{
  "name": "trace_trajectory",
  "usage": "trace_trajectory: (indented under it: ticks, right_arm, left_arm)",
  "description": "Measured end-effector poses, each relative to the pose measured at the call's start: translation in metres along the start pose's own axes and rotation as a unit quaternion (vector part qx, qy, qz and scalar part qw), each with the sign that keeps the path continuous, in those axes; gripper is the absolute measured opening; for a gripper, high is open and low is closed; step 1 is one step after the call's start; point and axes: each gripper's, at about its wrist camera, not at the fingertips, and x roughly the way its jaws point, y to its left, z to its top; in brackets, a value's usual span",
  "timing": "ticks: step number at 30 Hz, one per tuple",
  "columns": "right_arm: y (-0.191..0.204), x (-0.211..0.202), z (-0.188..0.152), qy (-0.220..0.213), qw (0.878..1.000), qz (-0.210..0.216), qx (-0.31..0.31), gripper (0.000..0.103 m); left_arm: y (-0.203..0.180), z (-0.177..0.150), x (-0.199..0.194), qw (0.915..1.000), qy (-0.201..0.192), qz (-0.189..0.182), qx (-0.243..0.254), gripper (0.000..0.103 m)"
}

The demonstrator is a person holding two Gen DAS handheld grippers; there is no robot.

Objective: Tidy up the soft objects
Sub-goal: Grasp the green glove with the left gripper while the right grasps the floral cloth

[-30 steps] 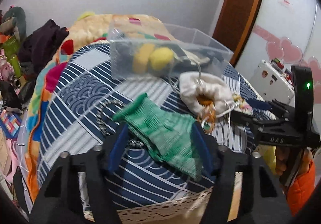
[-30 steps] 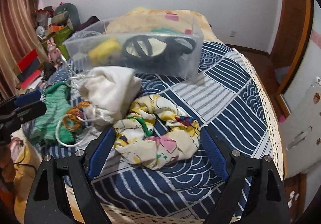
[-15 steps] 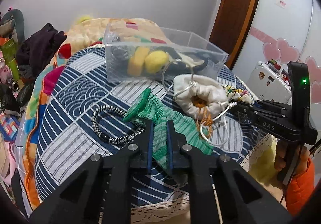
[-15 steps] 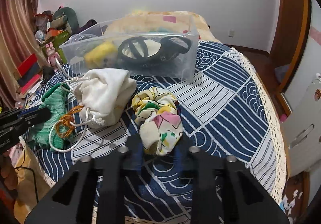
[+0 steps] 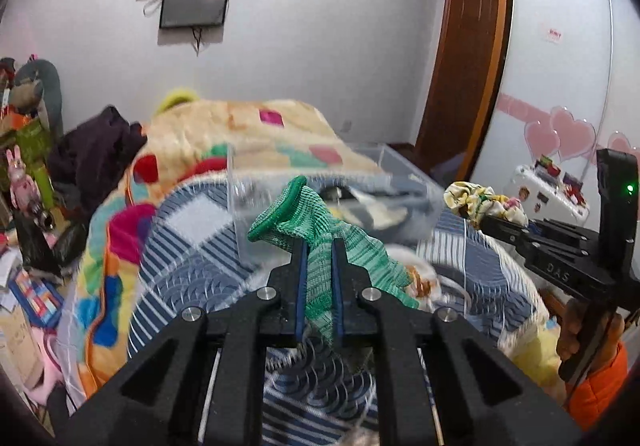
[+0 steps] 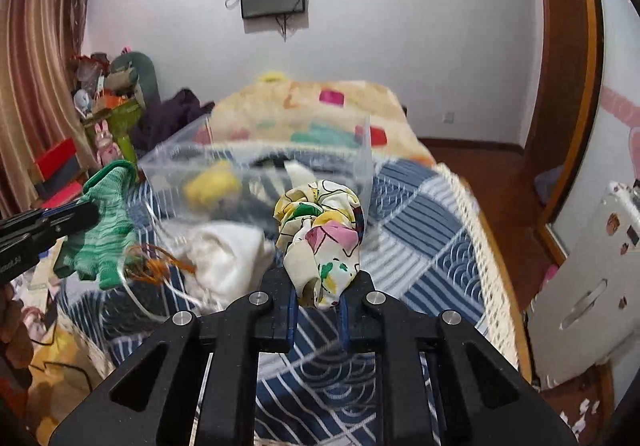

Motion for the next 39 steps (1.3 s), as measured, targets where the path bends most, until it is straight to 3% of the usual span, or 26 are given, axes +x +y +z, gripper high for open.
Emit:
trace_trajectory:
  ticks: [9, 17, 23, 32, 39]
  right_arm:
    - [0.009, 0.006, 0.037, -0.052, 0.999, 0.009, 0.003, 0.014]
    - [0.015, 0.026, 0.06, -0.067, 0.998, 0.012, 0.009, 0.014]
    - [0.018, 0.049, 0.067, -0.045, 0.999, 0.014, 0.011, 0.014]
    - [0.021, 0.096, 0.056, 0.033, 0.999, 0.013, 0.004, 0.014]
    - [0.017, 0.104, 0.048, 0.065, 0.998, 0.01, 0.001, 0.017]
  left_arm:
    - [-0.007, 0.044, 0.011, 0.9985, -0.049, 0.012, 0.02, 0.01]
    - [-0.011, 0.069, 0.047, 0.9979, -0.052, 0.026, 0.027, 0.01]
    - [-0.009, 0.076, 0.092, 0.9984, -0.015, 0.043, 0.035, 0.01]
    - [-0.009, 0.072, 0.16, 0.9944, 0.07, 0.052, 0.059, 0.01]
    - [-0.01, 0.062, 0.174, 0.9922, 0.1, 0.039, 0.063, 0.011]
